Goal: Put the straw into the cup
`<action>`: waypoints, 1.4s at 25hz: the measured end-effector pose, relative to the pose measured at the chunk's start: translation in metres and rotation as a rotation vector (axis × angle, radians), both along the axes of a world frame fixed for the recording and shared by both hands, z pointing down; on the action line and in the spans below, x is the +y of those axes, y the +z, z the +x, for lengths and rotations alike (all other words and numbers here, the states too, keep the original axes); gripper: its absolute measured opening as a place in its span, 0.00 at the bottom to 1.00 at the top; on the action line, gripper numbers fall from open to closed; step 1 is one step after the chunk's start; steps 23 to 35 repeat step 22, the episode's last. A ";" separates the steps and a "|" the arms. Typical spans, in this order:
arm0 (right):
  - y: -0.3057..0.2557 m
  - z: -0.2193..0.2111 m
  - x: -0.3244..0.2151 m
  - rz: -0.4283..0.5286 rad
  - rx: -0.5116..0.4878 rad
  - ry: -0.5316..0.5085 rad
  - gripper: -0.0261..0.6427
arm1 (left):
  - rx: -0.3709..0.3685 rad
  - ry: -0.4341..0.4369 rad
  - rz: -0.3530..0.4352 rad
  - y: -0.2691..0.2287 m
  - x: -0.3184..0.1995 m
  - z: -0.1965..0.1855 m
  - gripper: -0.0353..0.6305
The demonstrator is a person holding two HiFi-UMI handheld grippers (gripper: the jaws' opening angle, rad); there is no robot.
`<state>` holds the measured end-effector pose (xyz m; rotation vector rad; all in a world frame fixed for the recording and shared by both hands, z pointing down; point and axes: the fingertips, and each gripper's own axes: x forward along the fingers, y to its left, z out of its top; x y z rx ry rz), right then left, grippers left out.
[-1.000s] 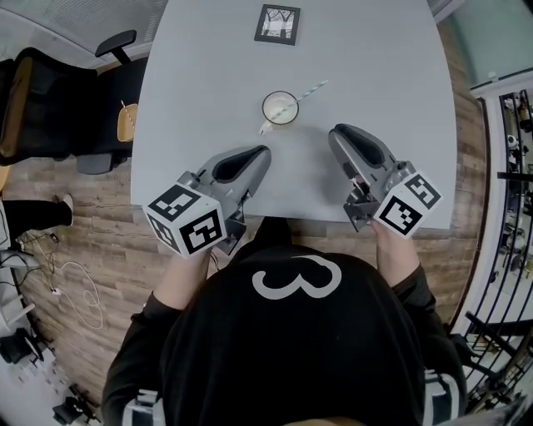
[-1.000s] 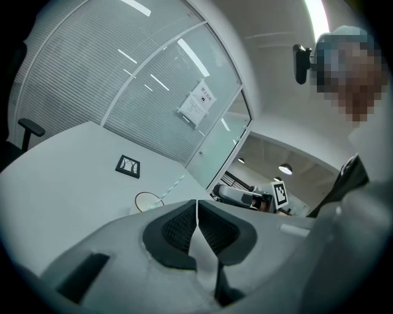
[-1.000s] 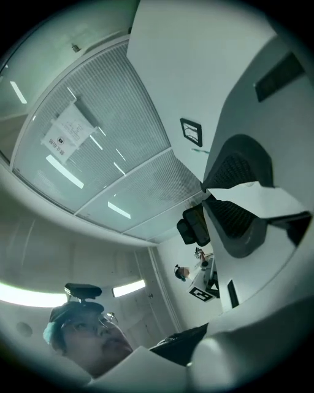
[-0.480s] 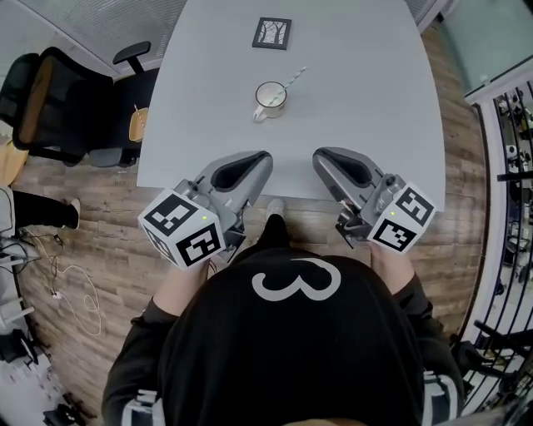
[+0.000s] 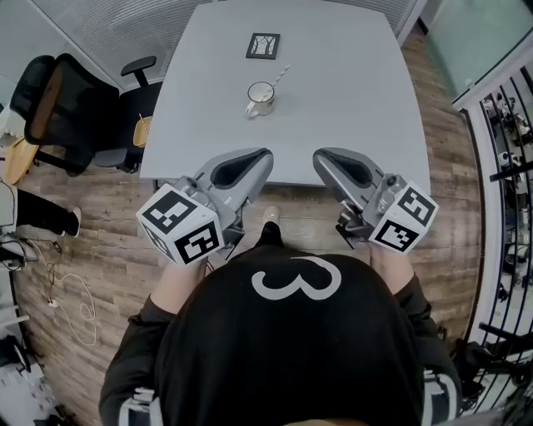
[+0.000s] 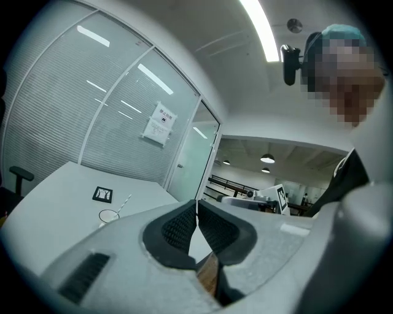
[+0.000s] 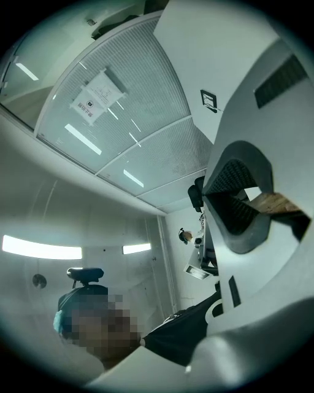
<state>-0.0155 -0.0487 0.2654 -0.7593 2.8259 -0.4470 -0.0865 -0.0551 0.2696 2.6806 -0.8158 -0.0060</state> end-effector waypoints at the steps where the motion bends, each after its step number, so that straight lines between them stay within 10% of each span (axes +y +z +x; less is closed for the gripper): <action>1: -0.003 0.000 0.006 0.012 0.001 0.000 0.06 | -0.002 0.001 0.011 -0.003 0.005 0.000 0.09; 35: -0.045 0.009 0.080 0.099 0.006 -0.018 0.06 | -0.005 -0.012 0.089 -0.042 0.081 0.000 0.09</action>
